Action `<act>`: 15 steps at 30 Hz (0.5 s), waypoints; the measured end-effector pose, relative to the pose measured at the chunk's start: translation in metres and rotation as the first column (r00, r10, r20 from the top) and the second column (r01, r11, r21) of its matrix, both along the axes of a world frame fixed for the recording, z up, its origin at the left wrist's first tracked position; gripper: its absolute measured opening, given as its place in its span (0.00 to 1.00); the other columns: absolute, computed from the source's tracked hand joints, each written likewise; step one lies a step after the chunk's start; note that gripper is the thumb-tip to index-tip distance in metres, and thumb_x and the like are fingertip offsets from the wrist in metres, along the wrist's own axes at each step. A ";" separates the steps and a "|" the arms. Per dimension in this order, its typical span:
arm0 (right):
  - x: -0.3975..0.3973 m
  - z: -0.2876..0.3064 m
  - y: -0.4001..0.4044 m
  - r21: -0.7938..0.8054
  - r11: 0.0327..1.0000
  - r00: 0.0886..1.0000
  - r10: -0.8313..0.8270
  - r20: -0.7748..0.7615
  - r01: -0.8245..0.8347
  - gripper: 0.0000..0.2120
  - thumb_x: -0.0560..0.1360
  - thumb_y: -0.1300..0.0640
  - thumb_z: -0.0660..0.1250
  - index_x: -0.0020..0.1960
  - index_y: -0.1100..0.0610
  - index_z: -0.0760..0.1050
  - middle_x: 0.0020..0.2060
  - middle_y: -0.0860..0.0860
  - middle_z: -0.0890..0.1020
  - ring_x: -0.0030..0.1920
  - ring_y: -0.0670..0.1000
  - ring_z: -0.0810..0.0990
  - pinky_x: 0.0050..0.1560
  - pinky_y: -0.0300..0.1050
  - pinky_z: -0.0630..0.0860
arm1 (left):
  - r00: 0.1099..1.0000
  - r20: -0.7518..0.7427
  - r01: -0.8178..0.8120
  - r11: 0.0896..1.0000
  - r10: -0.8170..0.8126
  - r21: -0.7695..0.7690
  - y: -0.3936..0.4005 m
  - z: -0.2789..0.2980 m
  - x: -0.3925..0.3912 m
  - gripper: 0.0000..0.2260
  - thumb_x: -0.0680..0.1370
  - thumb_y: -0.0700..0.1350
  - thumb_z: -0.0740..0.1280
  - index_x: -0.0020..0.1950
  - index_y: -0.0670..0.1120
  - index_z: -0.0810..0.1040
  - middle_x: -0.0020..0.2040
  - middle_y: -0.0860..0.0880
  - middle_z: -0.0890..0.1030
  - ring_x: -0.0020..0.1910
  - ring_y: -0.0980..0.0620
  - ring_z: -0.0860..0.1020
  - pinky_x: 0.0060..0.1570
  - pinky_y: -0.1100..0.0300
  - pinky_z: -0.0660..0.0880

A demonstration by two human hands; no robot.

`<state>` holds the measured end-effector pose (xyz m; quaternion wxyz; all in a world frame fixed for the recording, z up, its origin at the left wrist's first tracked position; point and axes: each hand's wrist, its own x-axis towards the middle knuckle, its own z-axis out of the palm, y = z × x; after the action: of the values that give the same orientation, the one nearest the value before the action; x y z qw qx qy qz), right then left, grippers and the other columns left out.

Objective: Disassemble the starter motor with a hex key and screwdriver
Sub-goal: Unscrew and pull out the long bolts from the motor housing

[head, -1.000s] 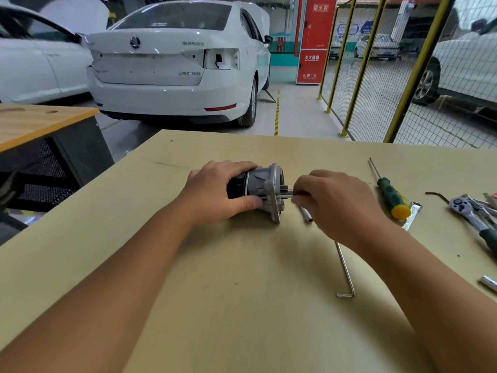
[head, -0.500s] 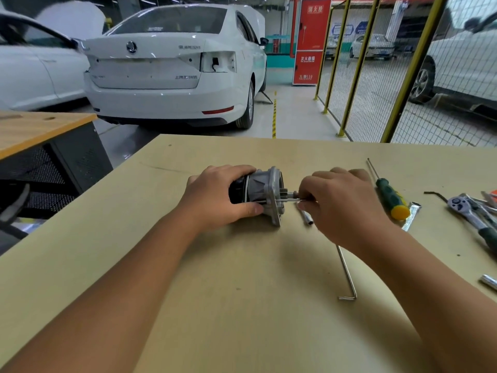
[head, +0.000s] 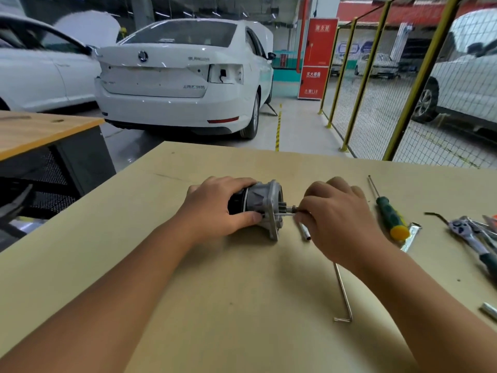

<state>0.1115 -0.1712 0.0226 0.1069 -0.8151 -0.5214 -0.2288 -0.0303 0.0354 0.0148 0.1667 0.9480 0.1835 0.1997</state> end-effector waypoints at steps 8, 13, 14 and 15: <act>0.001 0.005 0.001 0.028 0.997 0.979 0.077 -0.189 -0.073 0.08 0.80 0.46 0.64 0.51 0.49 0.79 0.42 0.46 0.79 0.42 0.53 0.77 0.42 0.50 0.76 | 1.000 0.023 0.007 1.000 -0.007 -0.008 0.006 -0.005 0.000 0.38 0.63 0.77 0.61 0.72 0.67 0.71 0.61 0.64 0.79 0.61 0.54 0.73 0.64 0.47 0.68; 0.002 0.000 0.001 0.022 0.993 0.941 0.116 -0.319 -0.115 0.17 0.82 0.48 0.58 0.50 0.58 0.81 0.41 0.52 0.76 0.41 0.53 0.75 0.44 0.51 0.73 | 0.996 0.087 -0.018 0.999 0.021 -0.033 0.001 -0.007 0.000 0.29 0.71 0.71 0.63 0.70 0.66 0.74 0.59 0.63 0.80 0.62 0.53 0.73 0.64 0.46 0.67; 0.002 0.000 0.001 0.006 0.995 0.942 0.101 -0.319 -0.104 0.15 0.82 0.50 0.60 0.51 0.58 0.81 0.42 0.52 0.76 0.42 0.54 0.75 0.45 0.51 0.73 | 0.996 0.090 -0.020 0.999 0.023 -0.039 0.000 -0.007 0.000 0.29 0.70 0.71 0.64 0.70 0.66 0.74 0.59 0.64 0.80 0.62 0.53 0.73 0.63 0.47 0.67; 0.003 0.000 0.002 -0.007 0.996 0.949 0.087 -0.302 -0.094 0.13 0.82 0.51 0.62 0.51 0.58 0.82 0.43 0.51 0.77 0.43 0.54 0.76 0.46 0.51 0.73 | 0.996 0.088 -0.020 0.999 0.024 -0.044 0.001 -0.006 0.000 0.29 0.70 0.71 0.64 0.70 0.66 0.74 0.59 0.64 0.80 0.62 0.53 0.73 0.63 0.47 0.67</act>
<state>0.1142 -0.1691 0.0227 0.1870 -0.8167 -0.5383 -0.0909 -0.0303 0.0359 0.0087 0.1928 0.9322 0.1908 0.2395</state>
